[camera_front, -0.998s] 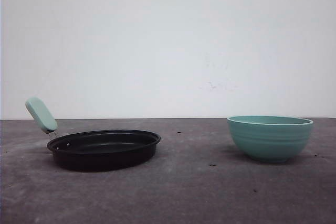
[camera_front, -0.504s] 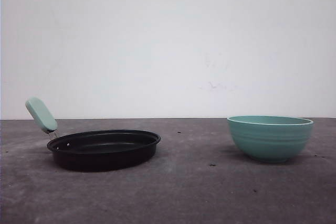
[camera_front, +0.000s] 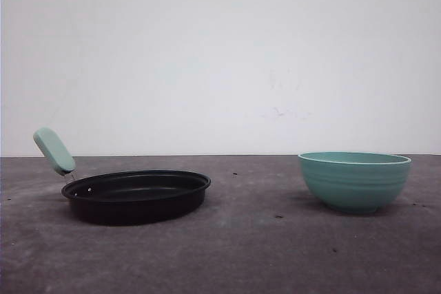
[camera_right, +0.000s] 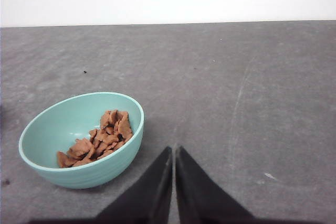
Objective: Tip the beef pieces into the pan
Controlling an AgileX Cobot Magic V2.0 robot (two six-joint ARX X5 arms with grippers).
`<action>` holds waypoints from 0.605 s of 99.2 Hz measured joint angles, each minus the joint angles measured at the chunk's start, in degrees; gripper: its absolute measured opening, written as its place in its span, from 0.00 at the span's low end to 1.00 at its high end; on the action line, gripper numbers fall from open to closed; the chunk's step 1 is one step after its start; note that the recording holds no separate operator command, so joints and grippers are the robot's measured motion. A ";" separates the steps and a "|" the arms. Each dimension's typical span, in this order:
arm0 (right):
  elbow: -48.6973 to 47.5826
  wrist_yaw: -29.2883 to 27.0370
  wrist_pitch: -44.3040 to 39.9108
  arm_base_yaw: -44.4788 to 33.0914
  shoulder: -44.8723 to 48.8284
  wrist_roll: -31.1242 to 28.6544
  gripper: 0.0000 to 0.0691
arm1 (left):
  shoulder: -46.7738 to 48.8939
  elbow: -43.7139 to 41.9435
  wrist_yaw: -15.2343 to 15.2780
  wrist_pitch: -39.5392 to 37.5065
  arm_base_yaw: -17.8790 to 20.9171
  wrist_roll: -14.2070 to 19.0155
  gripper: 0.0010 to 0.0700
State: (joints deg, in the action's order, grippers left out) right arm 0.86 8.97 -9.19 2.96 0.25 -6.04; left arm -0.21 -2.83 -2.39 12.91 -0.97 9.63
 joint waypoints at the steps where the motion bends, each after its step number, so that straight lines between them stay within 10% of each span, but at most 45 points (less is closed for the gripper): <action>1: 0.00 0.00 0.00 0.00 0.00 0.00 0.01 | 0.00 0.00 0.00 0.00 0.00 0.00 0.02; 60: 0.00 1.53 0.26 -0.44 0.00 0.04 0.01 | 0.00 0.00 0.00 0.00 0.00 0.00 0.02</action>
State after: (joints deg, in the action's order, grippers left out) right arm 0.86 10.50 -8.93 2.52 0.25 -6.00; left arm -0.21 -2.83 -2.39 12.91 -0.97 9.63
